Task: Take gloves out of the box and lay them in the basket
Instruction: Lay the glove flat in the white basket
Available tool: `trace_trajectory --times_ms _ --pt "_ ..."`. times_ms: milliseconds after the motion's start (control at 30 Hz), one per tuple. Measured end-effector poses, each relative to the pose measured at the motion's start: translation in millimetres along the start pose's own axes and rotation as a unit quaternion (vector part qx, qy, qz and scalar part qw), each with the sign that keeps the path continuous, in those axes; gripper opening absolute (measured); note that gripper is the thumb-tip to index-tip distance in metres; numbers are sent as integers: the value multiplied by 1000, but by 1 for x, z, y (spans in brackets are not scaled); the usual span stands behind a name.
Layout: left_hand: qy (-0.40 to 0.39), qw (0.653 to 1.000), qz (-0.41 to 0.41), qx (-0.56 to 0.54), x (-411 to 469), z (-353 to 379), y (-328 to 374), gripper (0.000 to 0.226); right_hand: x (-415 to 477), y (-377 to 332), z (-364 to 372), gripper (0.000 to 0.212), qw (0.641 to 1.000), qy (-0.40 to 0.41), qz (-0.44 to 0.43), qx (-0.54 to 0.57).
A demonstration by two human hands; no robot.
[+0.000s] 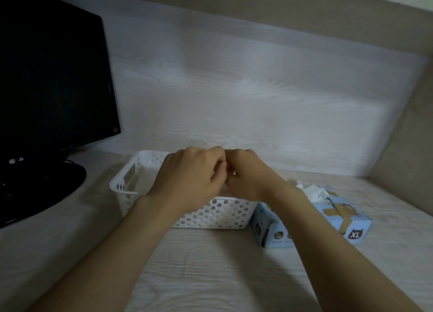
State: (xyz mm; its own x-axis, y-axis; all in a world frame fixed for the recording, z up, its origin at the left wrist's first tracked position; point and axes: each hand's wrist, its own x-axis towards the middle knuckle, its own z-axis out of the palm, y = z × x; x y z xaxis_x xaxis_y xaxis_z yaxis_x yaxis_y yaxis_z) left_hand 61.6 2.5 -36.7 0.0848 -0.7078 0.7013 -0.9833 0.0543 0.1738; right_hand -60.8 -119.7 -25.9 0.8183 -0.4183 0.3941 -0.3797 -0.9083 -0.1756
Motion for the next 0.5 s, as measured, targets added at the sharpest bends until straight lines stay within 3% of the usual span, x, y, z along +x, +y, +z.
trace_trajectory --times_ms 100,233,333,500 --pt "47 998 42 0 -5 11 13 13 -21 19 -3 25 990 137 19 -6" --pt "105 990 97 -3 -9 31 37 26 -59 47 -16 20 966 231 94 -69" --pt "104 985 139 1 -10 47 54 33 -88 67 -24 13 968 215 102 -83" --pt "29 983 179 34 -7 67 61 35 -113 89 -22 14 980 162 111 -1"
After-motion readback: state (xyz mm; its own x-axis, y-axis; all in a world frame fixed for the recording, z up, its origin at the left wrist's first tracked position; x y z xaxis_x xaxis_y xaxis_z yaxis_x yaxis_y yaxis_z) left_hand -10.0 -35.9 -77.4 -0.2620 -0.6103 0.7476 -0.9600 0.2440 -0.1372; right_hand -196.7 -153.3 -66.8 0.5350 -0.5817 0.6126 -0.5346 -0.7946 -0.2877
